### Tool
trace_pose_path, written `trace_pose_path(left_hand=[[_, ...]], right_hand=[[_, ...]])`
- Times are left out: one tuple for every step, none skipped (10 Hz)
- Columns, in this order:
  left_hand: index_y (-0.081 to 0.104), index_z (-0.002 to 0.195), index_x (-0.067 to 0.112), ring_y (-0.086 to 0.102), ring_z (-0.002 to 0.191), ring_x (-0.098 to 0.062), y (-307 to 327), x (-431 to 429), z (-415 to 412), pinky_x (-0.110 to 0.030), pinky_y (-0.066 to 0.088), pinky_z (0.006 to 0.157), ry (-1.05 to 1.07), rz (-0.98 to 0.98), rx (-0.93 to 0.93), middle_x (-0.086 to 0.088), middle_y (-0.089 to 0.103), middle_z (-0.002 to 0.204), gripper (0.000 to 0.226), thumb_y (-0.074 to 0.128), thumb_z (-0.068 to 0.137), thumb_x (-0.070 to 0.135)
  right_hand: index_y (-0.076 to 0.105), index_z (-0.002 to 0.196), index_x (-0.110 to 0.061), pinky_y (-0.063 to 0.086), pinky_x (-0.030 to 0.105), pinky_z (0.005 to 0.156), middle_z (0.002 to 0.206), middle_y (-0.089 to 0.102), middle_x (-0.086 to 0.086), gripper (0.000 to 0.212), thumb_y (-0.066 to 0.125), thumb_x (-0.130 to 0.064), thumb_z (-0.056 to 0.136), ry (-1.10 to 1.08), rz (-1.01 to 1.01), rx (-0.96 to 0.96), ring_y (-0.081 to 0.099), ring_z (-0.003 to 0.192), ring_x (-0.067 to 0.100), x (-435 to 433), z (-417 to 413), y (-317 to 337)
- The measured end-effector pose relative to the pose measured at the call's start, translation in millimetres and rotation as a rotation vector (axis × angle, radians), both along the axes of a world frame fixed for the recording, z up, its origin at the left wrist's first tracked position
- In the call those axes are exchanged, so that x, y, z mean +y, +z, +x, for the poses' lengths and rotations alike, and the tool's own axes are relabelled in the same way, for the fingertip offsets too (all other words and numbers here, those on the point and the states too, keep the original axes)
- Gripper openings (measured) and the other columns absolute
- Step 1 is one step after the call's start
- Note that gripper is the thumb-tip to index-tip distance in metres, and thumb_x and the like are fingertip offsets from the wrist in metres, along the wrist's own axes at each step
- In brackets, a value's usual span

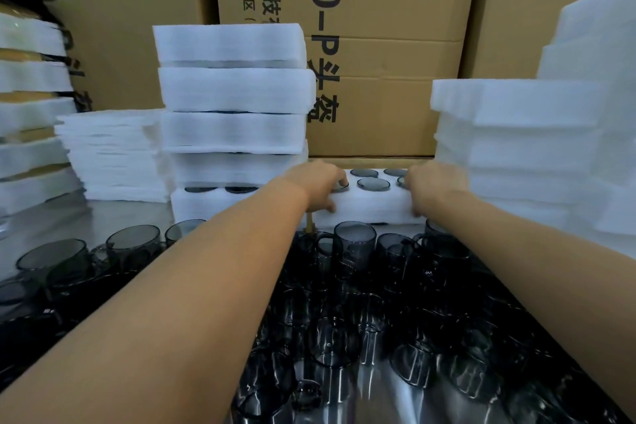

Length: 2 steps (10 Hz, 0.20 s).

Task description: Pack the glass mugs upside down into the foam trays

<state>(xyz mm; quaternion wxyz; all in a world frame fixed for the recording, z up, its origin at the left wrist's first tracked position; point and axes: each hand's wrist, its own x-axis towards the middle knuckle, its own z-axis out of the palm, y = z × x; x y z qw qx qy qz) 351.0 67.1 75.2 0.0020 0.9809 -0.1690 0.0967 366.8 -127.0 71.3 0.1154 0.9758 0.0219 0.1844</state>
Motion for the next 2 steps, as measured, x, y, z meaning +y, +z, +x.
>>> trace_pose_path(left_hand=[[0.05,0.134,0.019,0.052,0.119,-0.023,-0.1,-1.6,-3.8,-0.036,0.044,0.097,-0.004,-0.01,0.021,-0.005,0.056,0.133,0.053,0.07,0.085,0.022],[0.053,0.133,0.022,0.048,0.125,-0.021,9.2,-1.7,-13.9,-0.038,0.042,0.101,-0.013,-0.017,-0.036,0.0,0.052,0.14,0.044,0.063,0.091,0.024]], right_hand=[[0.053,0.13,-0.021,0.038,0.028,0.069,0.121,0.06,0.005,0.044,0.06,-0.011,0.088,-0.002,0.016,0.057,0.059,0.108,0.025,2.2,-0.2,-2.5],[0.056,0.124,-0.012,0.037,0.028,0.068,0.111,0.06,0.01,0.033,0.055,-0.01,0.09,0.041,0.079,0.1,0.057,0.093,0.028,1.2,-2.1,3.7]])
